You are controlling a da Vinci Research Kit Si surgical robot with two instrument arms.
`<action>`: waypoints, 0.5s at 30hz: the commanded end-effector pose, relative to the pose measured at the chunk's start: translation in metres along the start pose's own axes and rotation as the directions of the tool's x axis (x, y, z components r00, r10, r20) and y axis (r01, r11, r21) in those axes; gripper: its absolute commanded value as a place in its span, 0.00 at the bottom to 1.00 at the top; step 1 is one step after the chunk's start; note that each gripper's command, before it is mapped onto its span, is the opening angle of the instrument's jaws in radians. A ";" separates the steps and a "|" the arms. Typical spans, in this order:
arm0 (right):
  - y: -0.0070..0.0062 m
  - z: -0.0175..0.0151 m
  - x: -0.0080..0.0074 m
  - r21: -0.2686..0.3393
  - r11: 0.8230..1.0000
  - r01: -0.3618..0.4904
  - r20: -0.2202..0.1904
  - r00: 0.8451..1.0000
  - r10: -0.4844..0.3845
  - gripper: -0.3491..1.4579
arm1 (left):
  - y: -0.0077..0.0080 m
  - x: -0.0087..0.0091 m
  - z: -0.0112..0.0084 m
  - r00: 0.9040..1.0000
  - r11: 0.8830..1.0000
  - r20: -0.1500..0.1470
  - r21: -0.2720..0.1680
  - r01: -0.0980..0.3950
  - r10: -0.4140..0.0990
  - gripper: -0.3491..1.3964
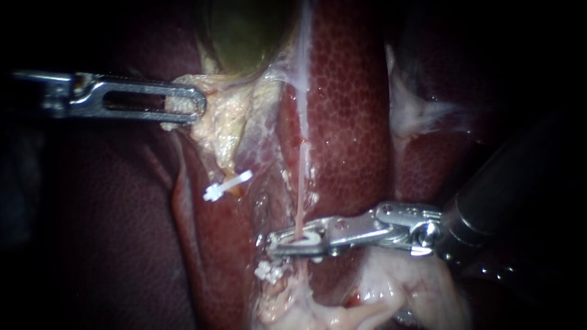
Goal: Clipping second clip right tube
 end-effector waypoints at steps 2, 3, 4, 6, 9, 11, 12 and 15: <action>0.0001 -0.0002 0.0000 -0.002 1.000 -0.016 -0.001 1.000 0.016 0.00 | 0.0000 0.0000 0.0000 1.000 1.000 0.000 0.000 0.000 0.000 0.00; 0.0001 -0.0003 0.0000 0.000 1.000 -0.022 -0.004 1.000 0.022 0.00 | 0.0000 0.0000 0.0000 1.000 1.000 0.000 0.000 0.000 0.000 0.00; 0.0001 -0.0004 0.0001 -0.003 1.000 -0.029 0.004 1.000 0.029 0.00 | 0.0000 0.0000 0.0000 1.000 1.000 0.001 0.000 0.000 0.000 0.00; 0.0001 -0.0005 0.0001 -0.006 0.999 -0.036 0.015 0.999 0.036 0.00 | 0.0000 0.0000 0.0000 1.000 1.000 0.001 0.000 0.000 0.000 0.00; 0.0001 -0.0005 0.0002 -0.001 0.999 -0.036 0.023 0.999 0.036 0.00 | 0.0000 0.0000 0.0000 1.000 1.000 0.001 0.000 0.000 0.000 0.00; 0.0001 -0.0005 0.0002 0.000 0.999 -0.042 0.023 0.999 0.042 0.00 | 0.0000 0.0000 0.0000 1.000 1.000 0.001 0.000 0.000 0.000 0.00; 0.0001 -0.0005 0.0002 0.001 0.999 -0.041 0.024 0.999 0.041 0.00 | -0.0001 0.0000 0.0000 1.000 1.000 0.001 0.000 0.000 0.000 0.00; 0.0001 -0.0005 0.0001 0.002 0.999 -0.046 0.024 0.999 0.046 0.00 | -0.0001 0.0000 0.0000 1.000 1.000 0.001 0.000 0.000 0.000 0.00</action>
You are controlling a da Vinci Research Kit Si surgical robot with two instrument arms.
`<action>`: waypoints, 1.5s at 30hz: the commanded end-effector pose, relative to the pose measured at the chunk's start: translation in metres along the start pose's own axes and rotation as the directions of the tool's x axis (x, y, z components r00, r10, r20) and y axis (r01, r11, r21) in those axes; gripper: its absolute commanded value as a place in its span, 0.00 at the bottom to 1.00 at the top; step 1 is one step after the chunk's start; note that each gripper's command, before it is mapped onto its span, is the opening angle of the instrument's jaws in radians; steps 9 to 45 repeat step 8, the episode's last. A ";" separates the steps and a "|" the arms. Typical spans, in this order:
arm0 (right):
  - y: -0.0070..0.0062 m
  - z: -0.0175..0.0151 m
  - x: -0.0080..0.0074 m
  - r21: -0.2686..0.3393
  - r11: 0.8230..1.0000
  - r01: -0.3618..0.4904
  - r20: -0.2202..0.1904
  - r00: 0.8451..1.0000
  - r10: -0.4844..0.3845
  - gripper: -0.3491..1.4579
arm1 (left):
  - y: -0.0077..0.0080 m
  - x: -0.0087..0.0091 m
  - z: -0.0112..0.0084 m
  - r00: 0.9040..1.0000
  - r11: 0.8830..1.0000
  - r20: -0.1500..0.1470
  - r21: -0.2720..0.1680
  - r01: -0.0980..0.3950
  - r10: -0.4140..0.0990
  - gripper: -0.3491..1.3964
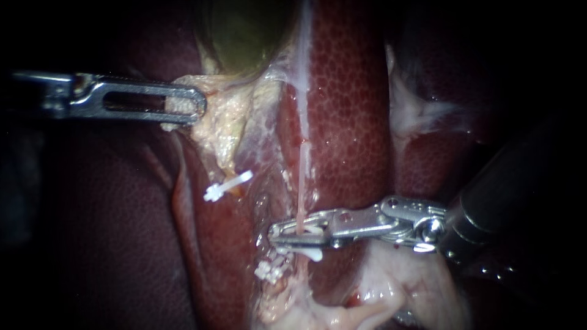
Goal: Clipping second clip right tube
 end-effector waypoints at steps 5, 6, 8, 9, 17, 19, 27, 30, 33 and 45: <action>-0.0001 0.0001 -0.0001 0.008 1.000 -0.010 0.005 1.000 0.010 0.00 | -0.0001 0.0000 -0.0001 1.000 1.000 0.000 -0.001 0.000 0.000 0.00; -0.0001 0.0001 -0.0001 0.011 1.000 -0.008 0.013 1.000 0.008 0.00 | -0.0001 0.0000 -0.0001 1.000 1.000 0.001 -0.001 0.000 0.000 0.00; -0.0001 0.0000 -0.0001 0.019 1.000 -0.010 0.022 1.000 0.010 0.12 | -0.0001 0.0000 -0.0001 1.000 1.000 0.000 -0.001 0.000 0.000 0.00; -0.0001 0.0000 -0.0001 0.019 1.000 -0.010 0.022 1.000 0.010 0.12 | -0.0001 0.0000 -0.0001 1.000 1.000 0.000 -0.001 0.000 0.000 0.00; -0.0001 0.0000 -0.0001 0.019 1.000 -0.010 0.022 1.000 0.010 0.12 | -0.0001 0.0000 -0.0001 1.000 1.000 0.000 -0.001 0.000 0.000 0.00; -0.0001 0.0000 -0.0001 0.019 1.000 -0.010 0.022 1.000 0.010 0.12 | -0.0001 0.0000 -0.0001 1.000 1.000 0.000 -0.001 0.000 0.000 0.00; -0.0001 0.0000 -0.0001 0.019 1.000 -0.010 0.022 1.000 0.010 0.12 | -0.0001 0.0000 -0.0001 1.000 1.000 0.000 -0.001 0.000 0.000 0.00; -0.0001 0.0000 -0.0001 0.019 1.000 -0.010 0.022 1.000 0.010 0.12 | -0.0001 0.0000 -0.0001 1.000 1.000 0.000 -0.001 0.000 0.000 0.00; -0.0001 0.0000 -0.0001 0.019 1.000 -0.010 0.022 1.000 0.010 0.12 | -0.0001 0.0000 -0.0001 1.000 1.000 0.000 -0.001 0.000 0.000 0.00; -0.0001 0.0000 -0.0001 0.019 1.000 -0.010 0.022 1.000 0.010 0.12 | -0.0001 0.0000 -0.0001 1.000 1.000 0.000 -0.001 0.000 0.000 0.00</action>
